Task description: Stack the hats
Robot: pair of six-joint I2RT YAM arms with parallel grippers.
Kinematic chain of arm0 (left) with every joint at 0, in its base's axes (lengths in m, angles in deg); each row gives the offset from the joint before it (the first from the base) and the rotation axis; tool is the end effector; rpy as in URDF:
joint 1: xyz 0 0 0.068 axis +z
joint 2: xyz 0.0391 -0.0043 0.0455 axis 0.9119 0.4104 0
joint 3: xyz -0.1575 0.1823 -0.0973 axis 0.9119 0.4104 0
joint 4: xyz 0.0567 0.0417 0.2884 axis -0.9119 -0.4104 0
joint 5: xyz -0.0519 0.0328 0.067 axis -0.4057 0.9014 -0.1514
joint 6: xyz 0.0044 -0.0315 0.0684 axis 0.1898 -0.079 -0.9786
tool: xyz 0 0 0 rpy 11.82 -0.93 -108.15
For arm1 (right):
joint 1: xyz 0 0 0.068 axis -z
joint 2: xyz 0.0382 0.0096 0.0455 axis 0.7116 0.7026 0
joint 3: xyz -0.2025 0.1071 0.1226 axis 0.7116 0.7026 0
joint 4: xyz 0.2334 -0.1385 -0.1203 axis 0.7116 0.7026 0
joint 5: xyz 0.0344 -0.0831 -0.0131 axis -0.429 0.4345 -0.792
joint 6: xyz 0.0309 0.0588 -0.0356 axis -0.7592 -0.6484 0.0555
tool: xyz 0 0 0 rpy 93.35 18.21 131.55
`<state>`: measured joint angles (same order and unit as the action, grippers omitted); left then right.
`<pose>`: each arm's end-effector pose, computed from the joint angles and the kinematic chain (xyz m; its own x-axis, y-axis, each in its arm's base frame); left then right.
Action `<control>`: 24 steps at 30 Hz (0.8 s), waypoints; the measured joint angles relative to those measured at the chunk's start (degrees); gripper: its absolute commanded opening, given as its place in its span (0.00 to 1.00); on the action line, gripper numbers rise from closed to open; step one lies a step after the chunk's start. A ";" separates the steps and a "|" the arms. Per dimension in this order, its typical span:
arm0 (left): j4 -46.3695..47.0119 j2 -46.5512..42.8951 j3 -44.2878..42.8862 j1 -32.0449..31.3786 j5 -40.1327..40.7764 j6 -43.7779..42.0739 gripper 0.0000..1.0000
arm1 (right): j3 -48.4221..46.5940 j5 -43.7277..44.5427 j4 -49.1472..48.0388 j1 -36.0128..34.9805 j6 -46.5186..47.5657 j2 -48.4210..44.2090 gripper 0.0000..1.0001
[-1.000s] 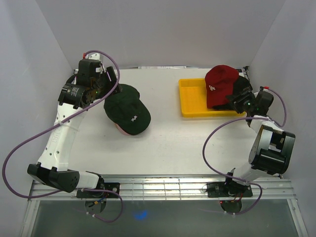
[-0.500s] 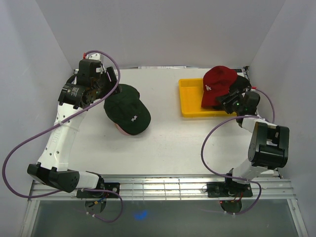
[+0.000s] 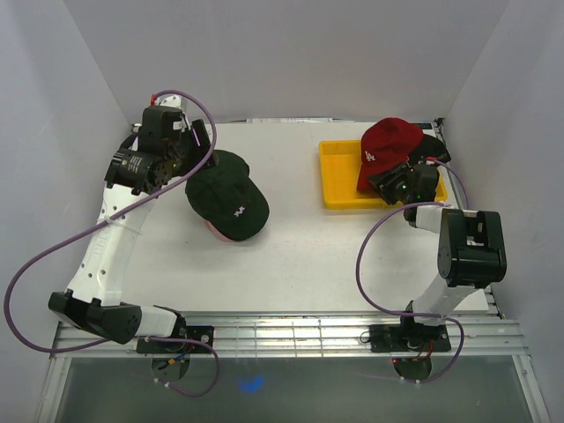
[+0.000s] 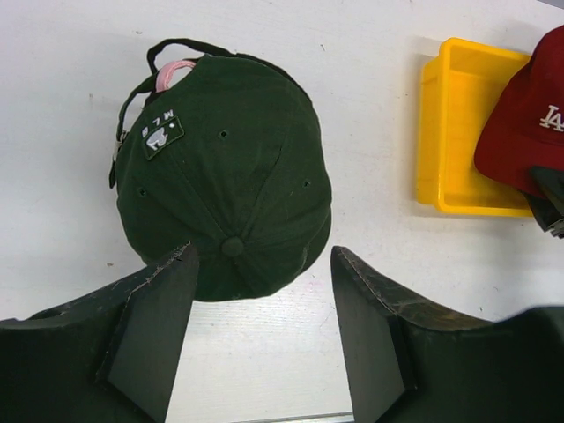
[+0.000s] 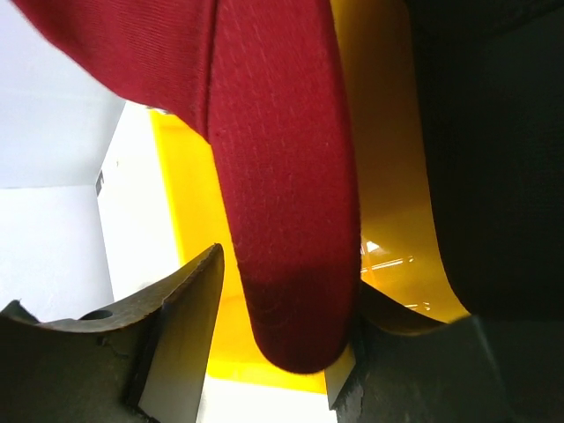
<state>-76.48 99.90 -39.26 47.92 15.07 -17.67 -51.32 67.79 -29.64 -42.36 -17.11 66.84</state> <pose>0.3026 -0.0892 0.4267 -0.6260 -0.2429 -0.7410 -0.0590 0.9623 -0.2656 0.3916 -0.0020 0.1227 -0.4187 0.7699 -0.4816 0.1753 0.5888 0.7890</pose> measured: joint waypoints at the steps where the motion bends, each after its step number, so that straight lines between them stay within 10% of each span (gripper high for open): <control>1: 0.00 0.00 0.00 -0.02 0.07 -0.02 0.72 | 0.00 0.48 -0.28 -0.39 -0.46 0.39 0.50; 13: -0.04 0.00 0.00 -0.72 1.22 -0.39 0.72 | 4.13 10.05 -9.97 -5.27 -5.16 -1.40 0.08; 24: -0.22 0.00 -0.02 -1.03 2.23 -0.39 0.72 | -4.26 7.28 -3.63 -5.60 -3.08 -4.28 0.08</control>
<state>-76.70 99.90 -39.28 46.89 17.30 -18.07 -55.58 75.07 -33.26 -47.95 -20.19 62.55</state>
